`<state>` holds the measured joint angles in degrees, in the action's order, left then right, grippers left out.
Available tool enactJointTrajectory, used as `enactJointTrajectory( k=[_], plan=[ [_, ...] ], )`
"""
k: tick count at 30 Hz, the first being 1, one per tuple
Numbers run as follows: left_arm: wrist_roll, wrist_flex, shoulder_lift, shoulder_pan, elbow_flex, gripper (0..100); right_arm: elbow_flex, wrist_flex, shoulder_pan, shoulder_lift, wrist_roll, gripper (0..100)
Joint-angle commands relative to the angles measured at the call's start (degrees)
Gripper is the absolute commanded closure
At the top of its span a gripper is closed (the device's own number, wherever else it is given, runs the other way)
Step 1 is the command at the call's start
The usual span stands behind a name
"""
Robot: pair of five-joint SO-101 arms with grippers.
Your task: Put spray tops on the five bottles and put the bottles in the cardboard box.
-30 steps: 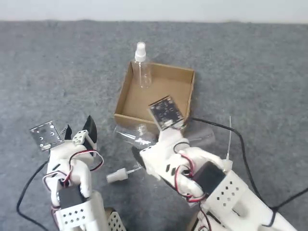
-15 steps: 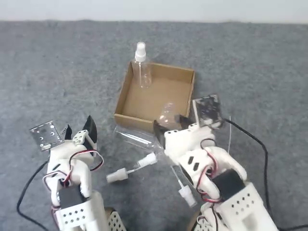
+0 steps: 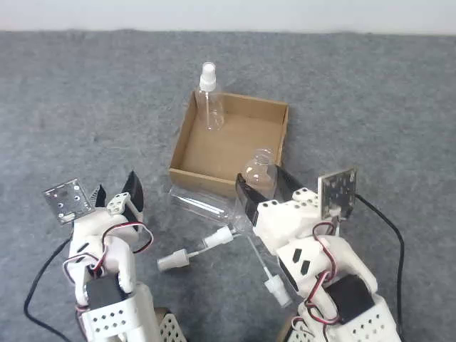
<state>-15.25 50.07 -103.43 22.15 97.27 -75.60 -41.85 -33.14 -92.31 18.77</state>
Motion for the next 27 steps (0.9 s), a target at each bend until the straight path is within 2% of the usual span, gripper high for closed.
enactJointTrajectory(
  k=[1,12,18,20,23,27],
  plan=[
    [0.35,-2.11,-1.05,0.0,-0.75,77,-0.35,1.45,4.97,-5.67,-1.23,98.9],
    [0.35,-2.11,-1.05,-0.09,-0.75,77,-2.99,1.45,11.03,-11.74,-1.23,98.9],
    [0.53,-2.11,-1.05,-0.09,-0.75,77,-2.99,1.54,18.42,-11.74,-1.23,98.9],
    [4.66,-2.11,-1.05,0.18,-0.75,77,-2.9,1.63,20.62,-11.74,-1.14,98.9],
    [15.12,-1.93,-1.05,0.44,-0.75,77,-4.04,4.53,23.16,-11.65,-1.14,98.9],
    [19.78,-1.58,-1.05,0.0,-1.54,77,-8.09,11.82,26.86,-11.65,-1.14,98.9]
  ],
)
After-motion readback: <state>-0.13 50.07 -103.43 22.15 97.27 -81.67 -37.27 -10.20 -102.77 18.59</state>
